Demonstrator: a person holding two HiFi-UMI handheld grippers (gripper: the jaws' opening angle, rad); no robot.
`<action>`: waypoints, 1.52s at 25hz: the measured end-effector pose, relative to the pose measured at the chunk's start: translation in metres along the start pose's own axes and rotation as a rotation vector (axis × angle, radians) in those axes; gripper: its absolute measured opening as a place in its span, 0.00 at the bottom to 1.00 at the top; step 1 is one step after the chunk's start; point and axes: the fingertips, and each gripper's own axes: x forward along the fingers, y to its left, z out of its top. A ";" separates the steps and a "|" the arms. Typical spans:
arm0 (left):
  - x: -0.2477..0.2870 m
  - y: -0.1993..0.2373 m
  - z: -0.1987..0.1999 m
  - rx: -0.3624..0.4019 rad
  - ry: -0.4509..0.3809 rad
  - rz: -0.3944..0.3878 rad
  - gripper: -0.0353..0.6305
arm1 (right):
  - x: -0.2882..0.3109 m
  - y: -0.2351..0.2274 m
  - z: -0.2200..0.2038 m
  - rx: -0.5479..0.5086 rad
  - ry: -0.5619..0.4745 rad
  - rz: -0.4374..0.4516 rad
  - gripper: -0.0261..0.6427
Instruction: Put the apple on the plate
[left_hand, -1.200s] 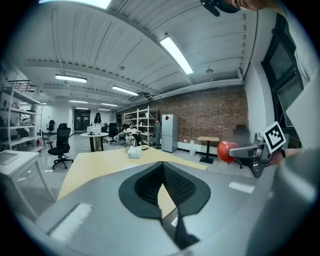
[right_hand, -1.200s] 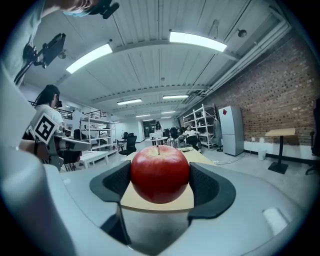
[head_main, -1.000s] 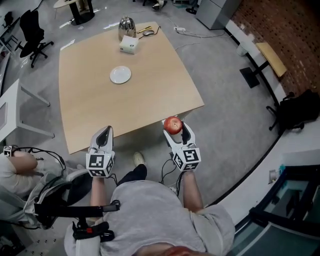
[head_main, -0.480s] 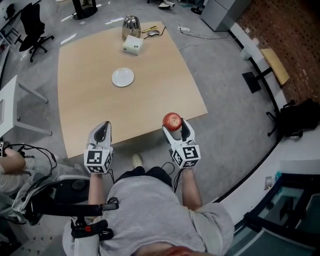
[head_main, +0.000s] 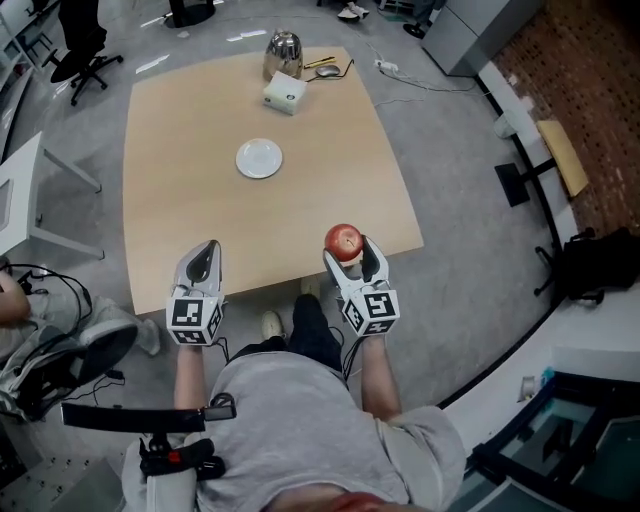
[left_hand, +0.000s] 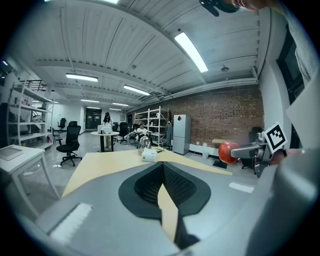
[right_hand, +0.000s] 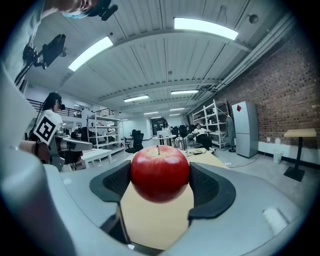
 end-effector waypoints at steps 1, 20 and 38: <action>0.002 0.002 -0.003 -0.004 0.001 0.010 0.08 | 0.005 -0.001 -0.001 -0.003 0.000 0.010 0.59; 0.044 0.047 -0.005 -0.103 0.014 0.256 0.08 | 0.135 -0.020 0.019 -0.046 0.061 0.252 0.59; 0.092 0.082 -0.050 -0.198 0.098 0.343 0.08 | 0.260 -0.010 -0.018 -0.087 0.144 0.413 0.59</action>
